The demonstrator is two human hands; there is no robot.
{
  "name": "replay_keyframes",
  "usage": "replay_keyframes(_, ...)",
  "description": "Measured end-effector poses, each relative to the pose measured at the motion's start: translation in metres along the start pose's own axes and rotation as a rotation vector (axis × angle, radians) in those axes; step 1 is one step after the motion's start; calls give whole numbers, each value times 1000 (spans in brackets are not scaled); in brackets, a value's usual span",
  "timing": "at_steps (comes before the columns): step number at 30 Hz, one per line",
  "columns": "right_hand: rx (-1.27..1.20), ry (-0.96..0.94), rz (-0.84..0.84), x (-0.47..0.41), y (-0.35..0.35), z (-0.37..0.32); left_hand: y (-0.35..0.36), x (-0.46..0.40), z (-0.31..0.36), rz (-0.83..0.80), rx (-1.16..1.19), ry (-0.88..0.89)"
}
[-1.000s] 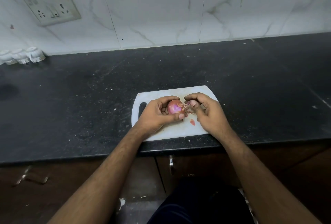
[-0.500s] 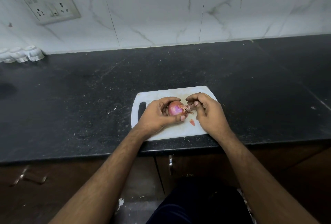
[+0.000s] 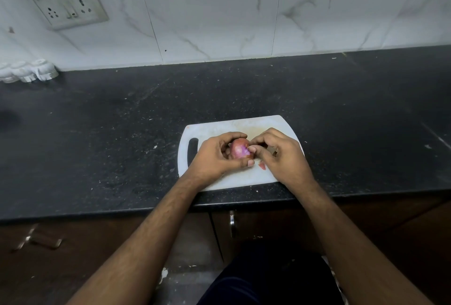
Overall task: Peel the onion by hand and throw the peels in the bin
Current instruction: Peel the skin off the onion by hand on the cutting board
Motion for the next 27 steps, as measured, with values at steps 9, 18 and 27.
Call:
replay_keyframes(9,246,-107,-41,3,5,-3,0,0,0,-24,3,-2)
replay_keyframes(18,381,-12,-205,-2,15,3,2,1,2,-39,-3,2)
replay_keyframes(27,269,35,-238,-3,16,8,2,2,6,-25,-38,50)
Point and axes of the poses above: each hand's wrist, its own x-axis away from the middle knuckle, its own y-axis out of the palm, z = x × y, the point moved 6 cm from there along -x, towards the middle knuckle, and after that the axes turned 1 degree about -z, right-handed, at the moved point
